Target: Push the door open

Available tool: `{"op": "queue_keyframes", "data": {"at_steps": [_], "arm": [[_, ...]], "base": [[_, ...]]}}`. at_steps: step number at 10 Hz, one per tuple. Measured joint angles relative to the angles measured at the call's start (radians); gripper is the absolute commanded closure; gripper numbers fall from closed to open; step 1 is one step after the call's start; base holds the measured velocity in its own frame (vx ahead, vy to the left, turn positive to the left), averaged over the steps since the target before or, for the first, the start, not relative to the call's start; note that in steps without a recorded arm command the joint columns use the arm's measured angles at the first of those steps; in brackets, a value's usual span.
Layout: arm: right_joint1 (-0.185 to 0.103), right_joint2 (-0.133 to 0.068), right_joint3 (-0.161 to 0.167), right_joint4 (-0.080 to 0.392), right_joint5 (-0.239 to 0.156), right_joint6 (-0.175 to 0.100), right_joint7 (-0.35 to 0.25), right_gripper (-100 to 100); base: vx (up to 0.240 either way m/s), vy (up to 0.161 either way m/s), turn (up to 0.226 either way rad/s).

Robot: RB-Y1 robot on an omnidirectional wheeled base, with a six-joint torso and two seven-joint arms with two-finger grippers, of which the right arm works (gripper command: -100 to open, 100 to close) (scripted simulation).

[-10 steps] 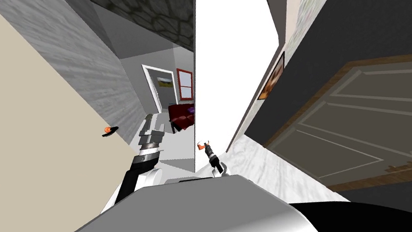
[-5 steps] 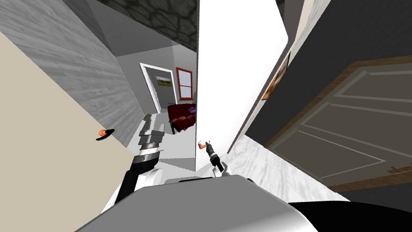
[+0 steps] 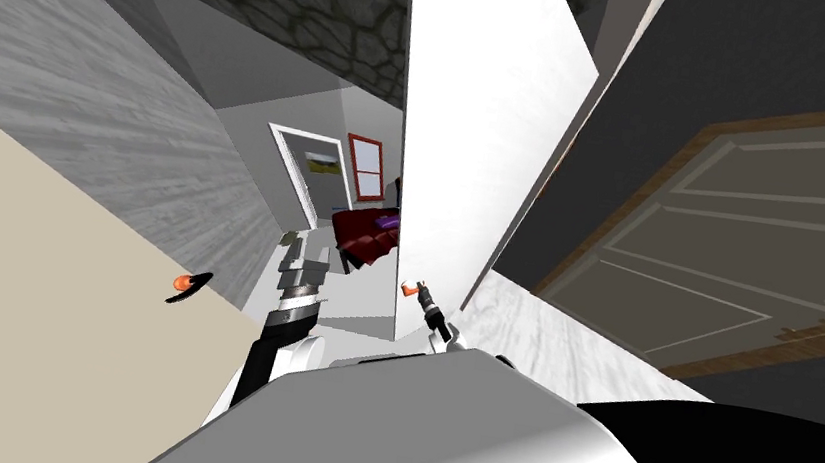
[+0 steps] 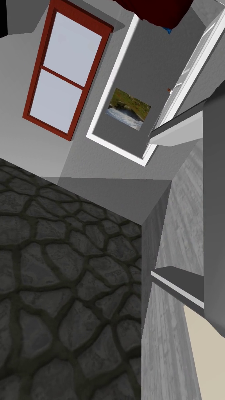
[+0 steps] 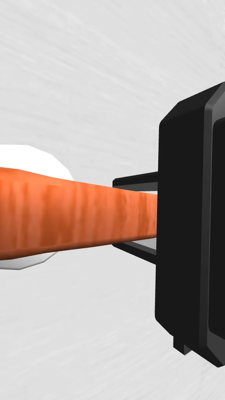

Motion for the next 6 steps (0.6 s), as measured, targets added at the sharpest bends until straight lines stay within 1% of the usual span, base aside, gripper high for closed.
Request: {"op": "queue_keyframes", "data": {"at_steps": [1, 2, 4, 5, 6], "arm": [[0.031, -0.002, -0.007, -0.057, -0.004, 0.022, 0.004, 100], [0.022, -0.002, -0.015, -0.047, -0.009, 0.020, 0.009, 100], [0.011, 0.001, -0.041, -0.015, -0.026, 0.008, 0.024, 100], [0.037, -0.002, -0.045, -0.055, -0.029, 0.027, 0.025, 100], [0.033, -0.006, -0.050, -0.061, -0.032, 0.033, 0.023, 100]], "base": [[0.101, 0.094, -0.032], [0.106, 0.119, -0.032], [0.171, 0.145, -0.073], [0.078, 0.085, -0.015], [0.013, 0.026, 0.006]]}}
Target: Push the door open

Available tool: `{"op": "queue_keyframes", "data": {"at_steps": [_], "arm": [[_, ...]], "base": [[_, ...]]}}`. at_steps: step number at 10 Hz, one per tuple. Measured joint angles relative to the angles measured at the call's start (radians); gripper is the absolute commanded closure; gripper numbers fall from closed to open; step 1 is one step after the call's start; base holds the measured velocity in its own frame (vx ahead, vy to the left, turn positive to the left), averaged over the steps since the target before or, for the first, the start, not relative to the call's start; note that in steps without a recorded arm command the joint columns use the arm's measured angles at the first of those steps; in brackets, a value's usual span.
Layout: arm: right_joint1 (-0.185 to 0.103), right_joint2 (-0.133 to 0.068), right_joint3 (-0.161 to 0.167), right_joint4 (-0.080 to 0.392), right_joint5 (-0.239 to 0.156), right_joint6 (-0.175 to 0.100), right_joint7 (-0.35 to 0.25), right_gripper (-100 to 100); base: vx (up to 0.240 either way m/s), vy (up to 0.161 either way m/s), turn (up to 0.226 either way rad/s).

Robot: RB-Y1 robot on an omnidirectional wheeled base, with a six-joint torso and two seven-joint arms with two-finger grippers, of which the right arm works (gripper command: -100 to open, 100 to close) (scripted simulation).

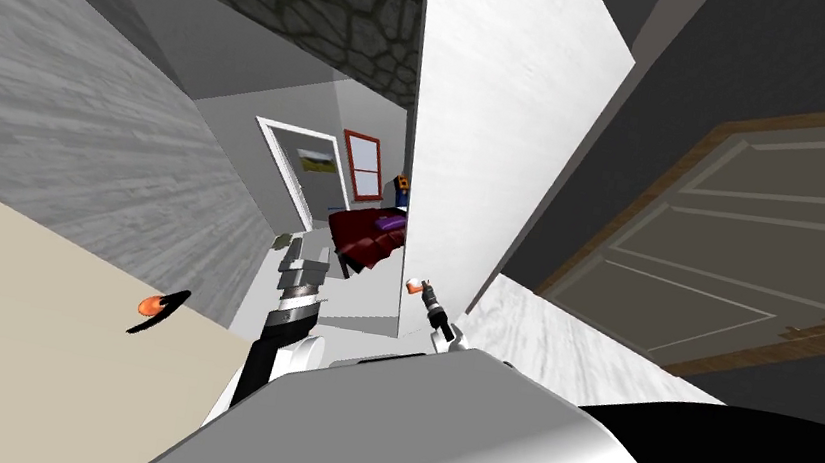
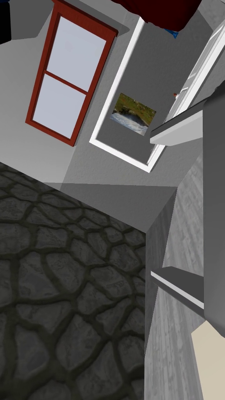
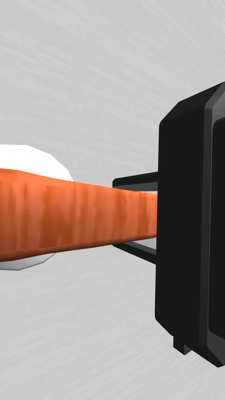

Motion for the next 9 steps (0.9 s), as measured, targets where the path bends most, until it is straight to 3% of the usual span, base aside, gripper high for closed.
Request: {"op": "queue_keyframes", "data": {"at_steps": [2, 5, 9], "arm": [[-0.022, 0.005, -0.019, 0.041, -0.012, -0.022, 0.012, 100], [-0.021, 0.009, -0.057, 0.050, -0.035, -0.021, 0.034, 100], [-0.027, 0.010, -0.090, 0.050, -0.055, -0.025, 0.047, 100]], "base": [[0.118, 0.116, -0.072], [0.151, 0.156, -0.071], [0.132, 0.070, -0.035]]}}
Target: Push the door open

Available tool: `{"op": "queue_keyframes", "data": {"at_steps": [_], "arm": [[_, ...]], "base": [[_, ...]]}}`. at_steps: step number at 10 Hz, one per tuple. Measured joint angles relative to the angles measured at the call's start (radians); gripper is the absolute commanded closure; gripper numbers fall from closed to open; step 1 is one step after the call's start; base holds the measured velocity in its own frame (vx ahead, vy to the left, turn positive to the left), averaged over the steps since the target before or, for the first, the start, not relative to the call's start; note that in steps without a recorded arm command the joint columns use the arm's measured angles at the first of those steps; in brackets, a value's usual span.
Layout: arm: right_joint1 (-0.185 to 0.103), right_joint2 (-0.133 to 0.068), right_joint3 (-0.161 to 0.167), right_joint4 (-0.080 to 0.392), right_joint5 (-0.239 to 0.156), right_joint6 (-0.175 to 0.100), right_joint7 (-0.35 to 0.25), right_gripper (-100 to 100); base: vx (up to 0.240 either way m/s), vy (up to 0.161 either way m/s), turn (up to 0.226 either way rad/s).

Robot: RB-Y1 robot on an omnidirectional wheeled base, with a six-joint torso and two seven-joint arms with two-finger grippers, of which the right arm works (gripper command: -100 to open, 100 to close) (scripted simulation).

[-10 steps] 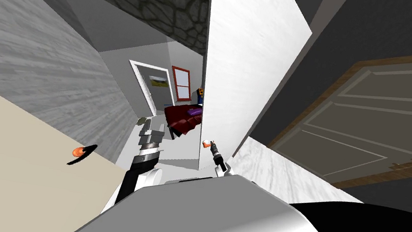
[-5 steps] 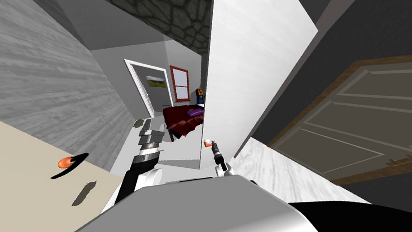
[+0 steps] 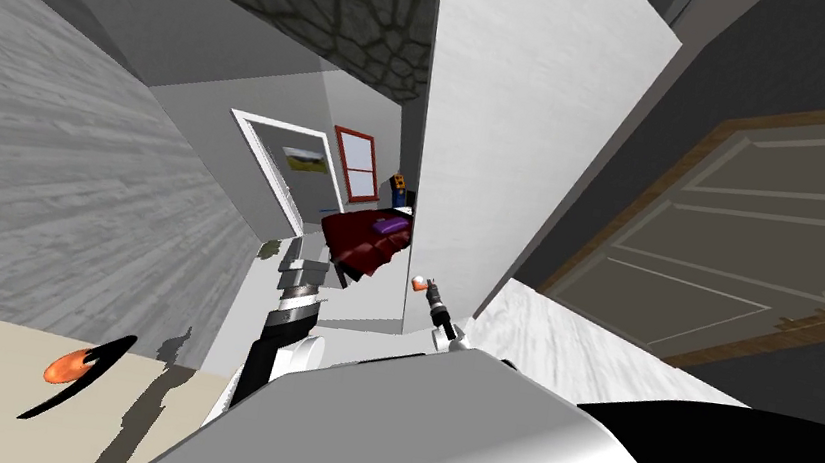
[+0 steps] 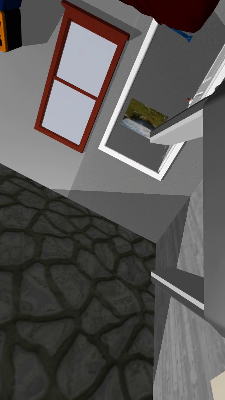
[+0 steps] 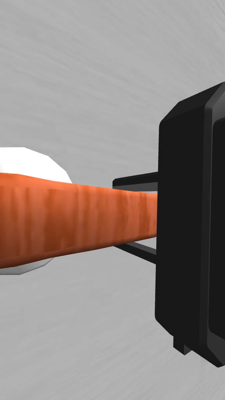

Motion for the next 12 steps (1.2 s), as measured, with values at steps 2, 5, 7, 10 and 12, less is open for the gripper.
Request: {"op": "queue_keyframes", "data": {"at_steps": [2, 5, 7, 10, 12], "arm": [[-0.011, -0.009, -0.015, 0.041, -0.010, -0.019, 0.005, 100], [-0.002, -0.015, -0.032, 0.029, -0.021, -0.006, 0.014, 100], [0.024, -0.016, -0.039, -0.024, -0.024, 0.015, 0.017, 100], [0.009, -0.024, -0.071, 0.004, -0.045, 0.006, 0.032, 100], [0.039, -0.023, -0.086, -0.043, -0.054, 0.026, 0.041, 100]], "base": [[0.142, 0.064, -0.035], [0.168, 0.074, -0.033], [0.186, 0.064, -0.041], [0.199, 0.094, -0.055], [0.152, 0.083, -0.049]]}}
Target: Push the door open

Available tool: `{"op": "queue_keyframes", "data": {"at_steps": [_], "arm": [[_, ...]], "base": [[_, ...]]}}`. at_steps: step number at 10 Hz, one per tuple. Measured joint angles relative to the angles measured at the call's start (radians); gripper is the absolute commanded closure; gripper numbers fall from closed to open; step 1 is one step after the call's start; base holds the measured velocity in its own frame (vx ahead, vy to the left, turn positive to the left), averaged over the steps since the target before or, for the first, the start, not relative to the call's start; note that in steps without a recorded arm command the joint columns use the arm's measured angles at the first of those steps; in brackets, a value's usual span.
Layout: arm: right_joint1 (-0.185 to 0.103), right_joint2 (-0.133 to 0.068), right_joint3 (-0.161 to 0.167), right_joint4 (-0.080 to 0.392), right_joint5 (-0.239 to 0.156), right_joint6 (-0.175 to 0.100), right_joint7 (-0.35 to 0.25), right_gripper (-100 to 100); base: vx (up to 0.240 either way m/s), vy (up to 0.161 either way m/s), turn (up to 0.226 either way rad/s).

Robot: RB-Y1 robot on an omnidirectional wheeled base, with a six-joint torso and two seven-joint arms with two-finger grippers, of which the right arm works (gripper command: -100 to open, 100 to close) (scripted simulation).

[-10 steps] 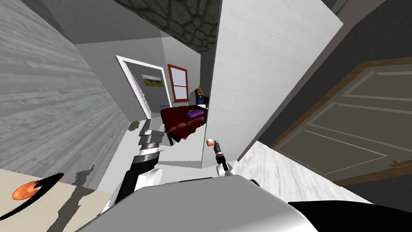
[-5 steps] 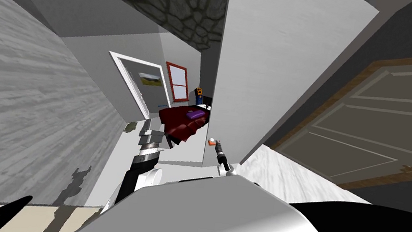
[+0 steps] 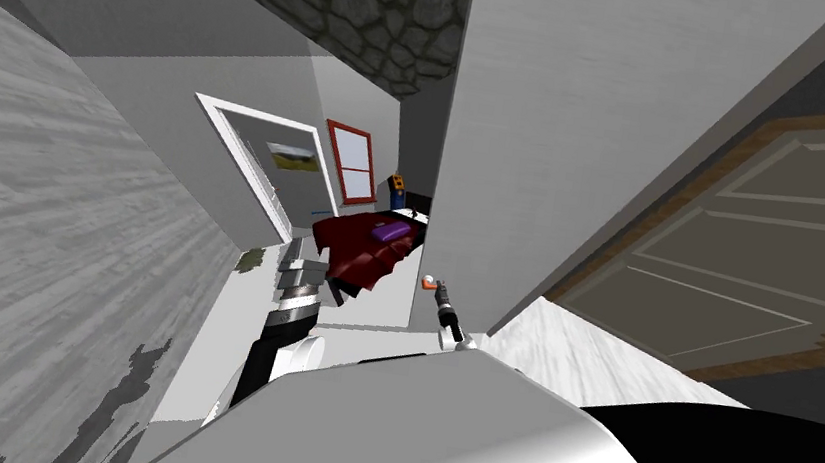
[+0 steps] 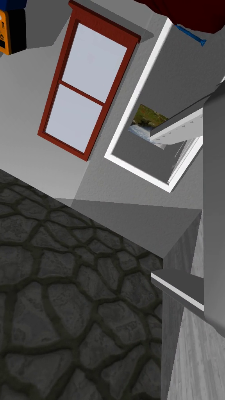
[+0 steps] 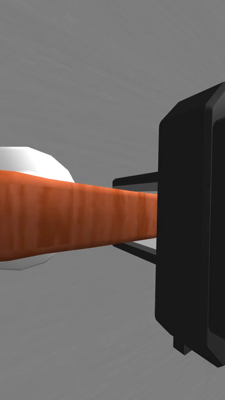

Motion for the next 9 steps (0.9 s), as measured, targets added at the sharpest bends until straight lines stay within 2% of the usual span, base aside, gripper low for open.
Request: {"op": "queue_keyframes", "data": {"at_steps": [1, 2, 3, 4, 6, 9], "arm": [[-0.021, -0.009, -0.008, 0.025, -0.006, -0.007, -0.001, 100], [-0.046, -0.011, -0.024, 0.071, -0.015, -0.028, 0.006, 100], [-0.039, -0.007, -0.037, 0.070, -0.023, -0.029, 0.017, 100], [-0.048, -0.012, -0.050, 0.089, -0.031, -0.038, 0.022, 100], [-0.039, -0.021, -0.056, 0.071, -0.035, -0.036, 0.017, 100], [-0.016, -0.020, -0.083, 0.055, -0.051, -0.026, 0.027, 100]], "base": [[0.135, 0.081, -0.055], [0.218, 0.103, -0.077], [0.185, 0.116, -0.067], [0.116, 0.076, -0.031], [0.095, 0.045, -0.038], [0.182, 0.096, -0.068]]}}
